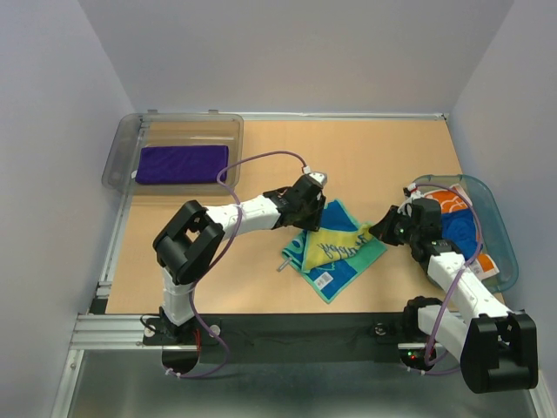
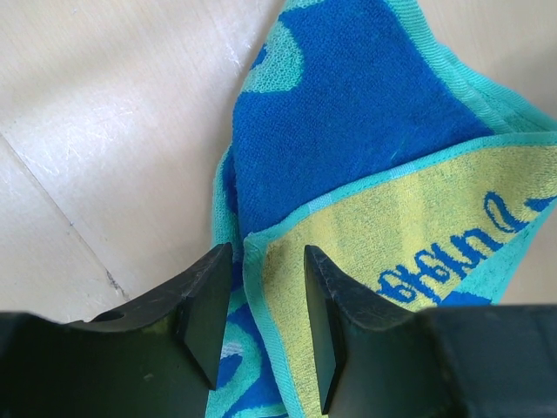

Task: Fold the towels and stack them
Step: Flatten out the crumpled towel

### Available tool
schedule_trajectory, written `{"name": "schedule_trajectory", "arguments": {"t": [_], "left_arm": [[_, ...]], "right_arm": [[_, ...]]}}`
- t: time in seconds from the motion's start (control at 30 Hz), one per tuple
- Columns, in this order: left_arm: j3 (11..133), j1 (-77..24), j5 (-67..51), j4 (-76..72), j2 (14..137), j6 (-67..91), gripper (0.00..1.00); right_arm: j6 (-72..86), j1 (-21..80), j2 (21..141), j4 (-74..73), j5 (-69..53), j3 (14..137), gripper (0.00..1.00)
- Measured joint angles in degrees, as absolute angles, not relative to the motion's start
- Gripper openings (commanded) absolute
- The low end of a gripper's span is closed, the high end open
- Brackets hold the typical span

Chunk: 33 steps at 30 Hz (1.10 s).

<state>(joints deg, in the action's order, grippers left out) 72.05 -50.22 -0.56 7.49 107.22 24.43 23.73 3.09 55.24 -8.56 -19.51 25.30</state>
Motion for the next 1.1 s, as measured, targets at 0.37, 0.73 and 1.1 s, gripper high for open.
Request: {"name": "schedule_trajectory", "arguments": {"t": [0.37, 0.73, 1.1], "left_arm": [[72.05, -50.92, -0.51, 7.94, 107.55, 24.47, 0.49], [72.05, -51.07, -0.27, 8.62, 108.36, 24.43, 0.13], [72.6, -51.07, 4.71, 13.67, 104.62, 23.79, 0.03]], "right_arm": [[23.7, 3.09, 55.24, -8.56, -19.53, 25.3, 0.05], [23.73, 3.09, 55.2, -8.56, -19.84, 25.3, 0.05], [22.68, 3.09, 55.37, -8.78, -19.0, 27.33, 0.05]]}}
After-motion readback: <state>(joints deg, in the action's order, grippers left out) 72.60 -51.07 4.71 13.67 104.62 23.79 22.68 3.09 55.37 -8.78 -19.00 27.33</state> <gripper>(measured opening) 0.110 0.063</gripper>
